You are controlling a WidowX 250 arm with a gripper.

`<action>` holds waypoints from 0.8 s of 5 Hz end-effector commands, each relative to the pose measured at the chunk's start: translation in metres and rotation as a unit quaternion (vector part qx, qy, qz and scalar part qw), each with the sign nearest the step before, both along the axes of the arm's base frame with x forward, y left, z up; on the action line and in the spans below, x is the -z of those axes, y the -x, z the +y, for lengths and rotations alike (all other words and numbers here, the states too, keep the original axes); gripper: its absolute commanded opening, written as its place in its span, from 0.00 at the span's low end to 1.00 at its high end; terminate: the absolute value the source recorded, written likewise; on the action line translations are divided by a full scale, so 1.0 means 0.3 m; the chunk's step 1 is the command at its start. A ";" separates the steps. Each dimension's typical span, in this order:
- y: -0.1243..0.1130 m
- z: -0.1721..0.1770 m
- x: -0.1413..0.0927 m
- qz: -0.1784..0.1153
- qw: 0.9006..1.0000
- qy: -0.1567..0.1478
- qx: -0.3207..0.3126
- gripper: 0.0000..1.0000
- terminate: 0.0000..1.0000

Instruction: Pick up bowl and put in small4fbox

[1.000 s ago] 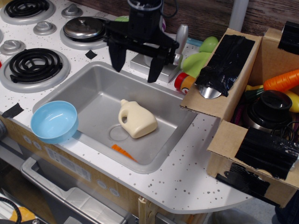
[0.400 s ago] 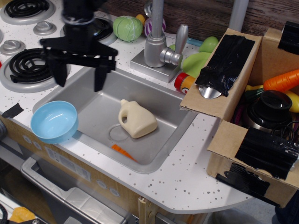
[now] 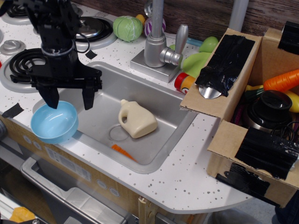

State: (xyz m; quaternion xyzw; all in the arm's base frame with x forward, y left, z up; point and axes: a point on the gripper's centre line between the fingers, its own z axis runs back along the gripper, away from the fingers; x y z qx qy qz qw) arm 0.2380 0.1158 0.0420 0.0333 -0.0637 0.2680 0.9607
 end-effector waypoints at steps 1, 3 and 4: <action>0.025 0.028 0.094 -0.022 0.999 0.027 -0.001 1.00 0.00; 0.027 0.011 0.141 -0.025 0.998 0.051 -0.026 0.00 0.00; 0.029 -0.032 0.091 -0.008 0.998 0.055 -0.031 0.00 0.00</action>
